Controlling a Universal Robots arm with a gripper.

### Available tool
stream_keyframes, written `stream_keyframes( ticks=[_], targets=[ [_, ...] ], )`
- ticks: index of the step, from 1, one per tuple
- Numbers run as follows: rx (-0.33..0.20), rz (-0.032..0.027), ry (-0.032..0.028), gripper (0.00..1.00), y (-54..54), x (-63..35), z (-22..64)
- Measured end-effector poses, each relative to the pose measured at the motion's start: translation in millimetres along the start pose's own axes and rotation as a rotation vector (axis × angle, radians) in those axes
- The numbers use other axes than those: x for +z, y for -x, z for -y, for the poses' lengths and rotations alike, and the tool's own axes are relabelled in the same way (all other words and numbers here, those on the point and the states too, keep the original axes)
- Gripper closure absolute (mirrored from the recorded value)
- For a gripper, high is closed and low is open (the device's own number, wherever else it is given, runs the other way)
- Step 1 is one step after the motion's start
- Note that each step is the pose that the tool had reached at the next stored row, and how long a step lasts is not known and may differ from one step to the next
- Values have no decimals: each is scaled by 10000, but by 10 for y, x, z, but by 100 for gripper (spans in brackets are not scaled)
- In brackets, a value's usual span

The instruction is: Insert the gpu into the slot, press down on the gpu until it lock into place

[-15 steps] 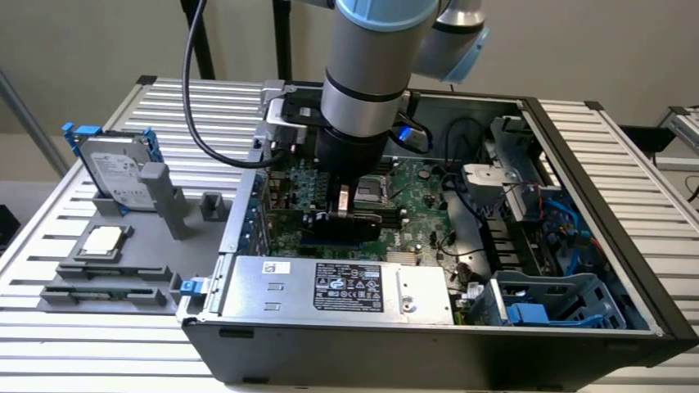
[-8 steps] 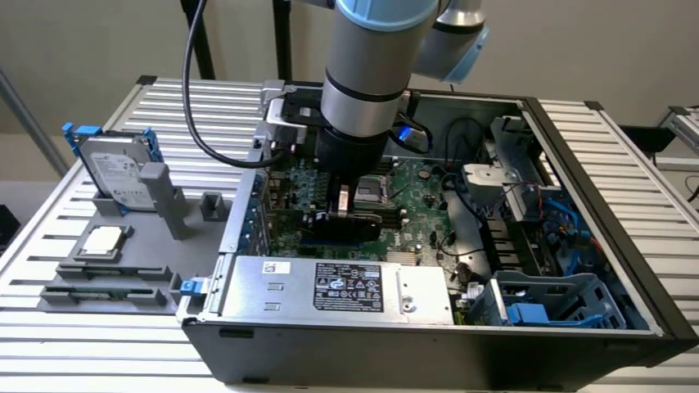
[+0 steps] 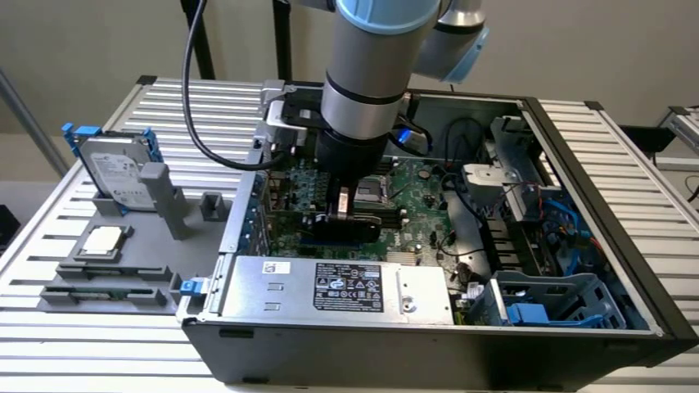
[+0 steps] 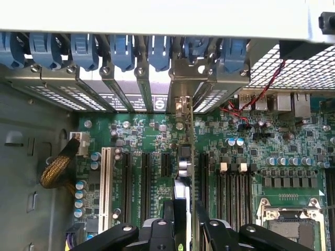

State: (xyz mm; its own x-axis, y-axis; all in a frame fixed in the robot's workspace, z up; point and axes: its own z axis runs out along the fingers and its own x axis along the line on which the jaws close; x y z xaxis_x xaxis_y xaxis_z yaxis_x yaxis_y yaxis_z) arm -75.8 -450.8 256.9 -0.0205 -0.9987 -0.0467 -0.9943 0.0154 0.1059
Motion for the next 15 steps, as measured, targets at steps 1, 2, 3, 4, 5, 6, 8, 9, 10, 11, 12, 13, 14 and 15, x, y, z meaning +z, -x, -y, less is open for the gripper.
stream_keyframes(
  ticks=[1,2,3,4,5,6,8,9,10,11,12,13,14,15],
  targets=[
    [0,-8,2,74,0,5,1],
    [-1,-15,5,74,-1,9,2],
    [-2,-21,7,74,-1,14,2],
    [-3,-26,8,74,-2,21,4],
    [-2,-29,9,74,-2,28,4],
    [-2,-34,10,74,-2,35,4],
    [-2,-41,13,74,-3,44,5],
    [-3,-45,14,74,-2,48,6],
    [-3,-50,14,74,-3,50,6],
    [-2,-49,15,74,-3,55,5],
    [-2,-52,13,74,-3,56,5],
    [-3,-53,13,74,-3,57,6],
    [-4,-55,13,74,-3,57,6],
    [-1,-43,20,74,-1,61,4]
  ],
)
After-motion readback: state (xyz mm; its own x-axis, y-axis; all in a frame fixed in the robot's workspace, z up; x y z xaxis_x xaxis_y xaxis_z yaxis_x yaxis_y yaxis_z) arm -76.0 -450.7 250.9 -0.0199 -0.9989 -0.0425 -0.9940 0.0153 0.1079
